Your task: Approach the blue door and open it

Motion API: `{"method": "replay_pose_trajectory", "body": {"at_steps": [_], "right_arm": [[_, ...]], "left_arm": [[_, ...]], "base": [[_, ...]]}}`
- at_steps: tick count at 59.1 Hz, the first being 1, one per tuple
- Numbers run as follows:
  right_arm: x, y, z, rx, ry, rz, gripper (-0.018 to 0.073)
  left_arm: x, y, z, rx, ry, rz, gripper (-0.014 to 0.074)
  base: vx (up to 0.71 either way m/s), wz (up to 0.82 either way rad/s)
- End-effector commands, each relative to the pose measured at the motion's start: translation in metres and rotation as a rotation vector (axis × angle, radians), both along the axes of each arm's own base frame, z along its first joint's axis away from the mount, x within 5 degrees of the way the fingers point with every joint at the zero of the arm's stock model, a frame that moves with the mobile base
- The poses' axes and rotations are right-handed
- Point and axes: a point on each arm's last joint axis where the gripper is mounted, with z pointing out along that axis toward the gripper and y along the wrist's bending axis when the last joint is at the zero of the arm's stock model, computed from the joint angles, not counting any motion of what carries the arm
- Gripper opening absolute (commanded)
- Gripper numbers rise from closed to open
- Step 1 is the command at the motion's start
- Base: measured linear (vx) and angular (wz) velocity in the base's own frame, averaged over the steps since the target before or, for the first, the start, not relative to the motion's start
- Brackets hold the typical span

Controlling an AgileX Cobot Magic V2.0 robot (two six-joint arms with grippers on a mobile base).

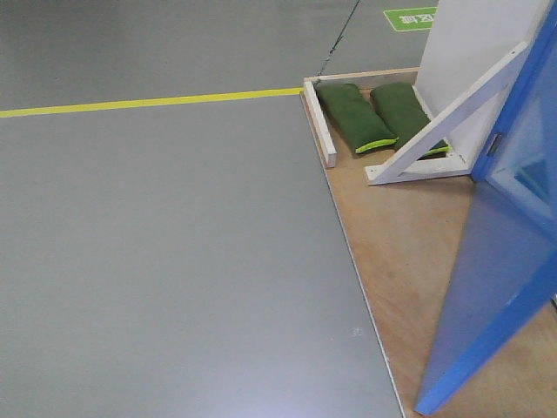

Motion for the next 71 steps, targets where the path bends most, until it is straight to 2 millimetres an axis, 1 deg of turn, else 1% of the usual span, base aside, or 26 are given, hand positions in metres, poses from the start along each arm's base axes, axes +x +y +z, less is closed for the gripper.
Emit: {"method": "replay_pose_trajectory", "body": {"at_steps": [1,16,20,27,33,36,40,49,58,65,71], "right_arm": [[0.006,0.024,0.004,-0.049,0.047,0.122,-0.0001],[0.017,0.06,0.003,-0.051,0.055,0.265,-0.0001],[0.023,0.065,0.0,-0.047,0.059,0.284,-0.0001],[0.039,0.072,-0.01,-0.035,0.081,0.31,-0.0001],[0.057,0.077,-0.023,-0.02,0.109,0.326,-0.0001],[0.068,0.079,-0.03,-0.013,0.113,0.315,-0.0001],[0.08,0.08,-0.034,-0.009,0.097,0.289,-0.0001],[0.098,0.086,-0.025,-0.017,0.045,0.284,-0.0001],[0.105,0.107,-0.011,-0.033,0.026,0.38,-0.0001],[0.109,0.123,-0.013,-0.036,0.06,0.458,-0.0001],[0.112,0.131,-0.018,-0.035,0.078,0.488,-0.0001]], "left_arm": [[-0.003,-0.001,0.018,-0.003,-0.125,-0.014,0.0073],[-0.003,-0.001,0.018,-0.003,-0.125,-0.014,0.0073],[-0.003,-0.001,0.018,-0.003,-0.125,-0.014,0.0073],[-0.003,-0.001,0.018,-0.003,-0.125,-0.014,0.0073],[-0.003,-0.001,0.018,-0.003,-0.125,-0.014,0.0073],[-0.003,-0.001,0.018,-0.003,-0.125,-0.014,0.0073],[-0.003,-0.001,0.018,-0.003,-0.125,-0.014,0.0073],[-0.003,-0.001,0.018,-0.003,-0.125,-0.014,0.0073],[-0.003,-0.001,0.018,-0.003,-0.125,-0.014,0.0073],[-0.003,-0.001,0.018,-0.003,-0.124,-0.014,0.0073],[-0.003,-0.001,0.018,-0.003,-0.124,-0.014,0.0073]], "base": [[0.0,-0.06],[0.0,-0.01],[0.0,0.0],[0.0,0.0],[0.0,0.0],[0.0,0.0],[0.0,0.0],[0.0,0.0],[0.0,0.0],[0.0,0.0],[0.0,-0.01]]}}
